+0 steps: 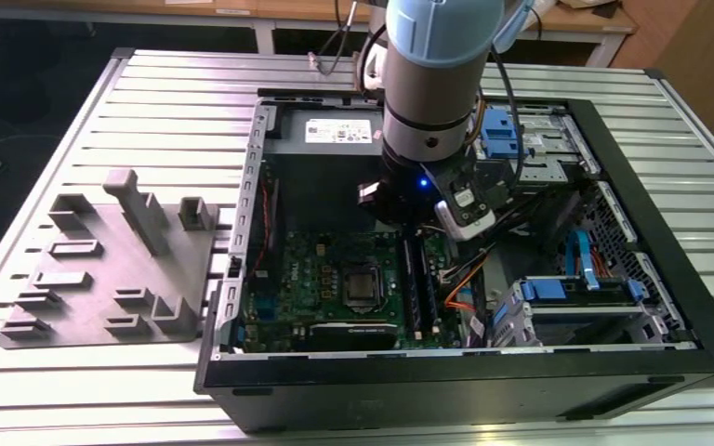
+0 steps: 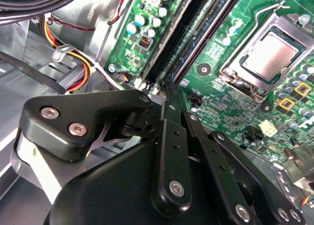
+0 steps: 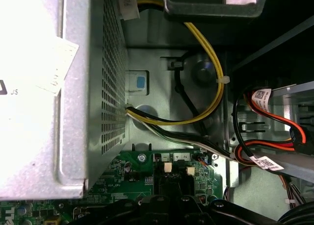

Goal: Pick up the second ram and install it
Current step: 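Press down the second ram until it locks into place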

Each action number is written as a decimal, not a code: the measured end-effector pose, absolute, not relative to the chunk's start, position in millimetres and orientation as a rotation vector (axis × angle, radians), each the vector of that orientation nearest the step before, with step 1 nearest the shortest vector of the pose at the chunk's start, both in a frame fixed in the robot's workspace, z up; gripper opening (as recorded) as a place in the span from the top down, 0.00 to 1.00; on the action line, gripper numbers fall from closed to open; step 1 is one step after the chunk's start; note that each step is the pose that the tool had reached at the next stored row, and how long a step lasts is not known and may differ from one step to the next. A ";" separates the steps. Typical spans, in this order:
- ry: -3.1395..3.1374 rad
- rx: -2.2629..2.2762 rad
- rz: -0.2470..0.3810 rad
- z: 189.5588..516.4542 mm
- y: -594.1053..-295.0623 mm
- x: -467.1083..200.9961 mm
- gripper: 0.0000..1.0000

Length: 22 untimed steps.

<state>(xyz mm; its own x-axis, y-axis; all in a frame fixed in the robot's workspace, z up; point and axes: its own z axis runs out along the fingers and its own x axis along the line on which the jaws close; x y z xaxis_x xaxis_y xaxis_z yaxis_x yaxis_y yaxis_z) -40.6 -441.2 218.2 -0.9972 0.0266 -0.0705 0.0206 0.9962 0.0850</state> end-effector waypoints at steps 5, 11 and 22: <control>3.067 0.036 0.130 217.6 -441.1 -40.6 0.93; 3.067 0.036 0.130 216.3 -441.2 -40.6 0.93; 3.066 0.036 0.133 219.3 -440.9 -40.5 0.93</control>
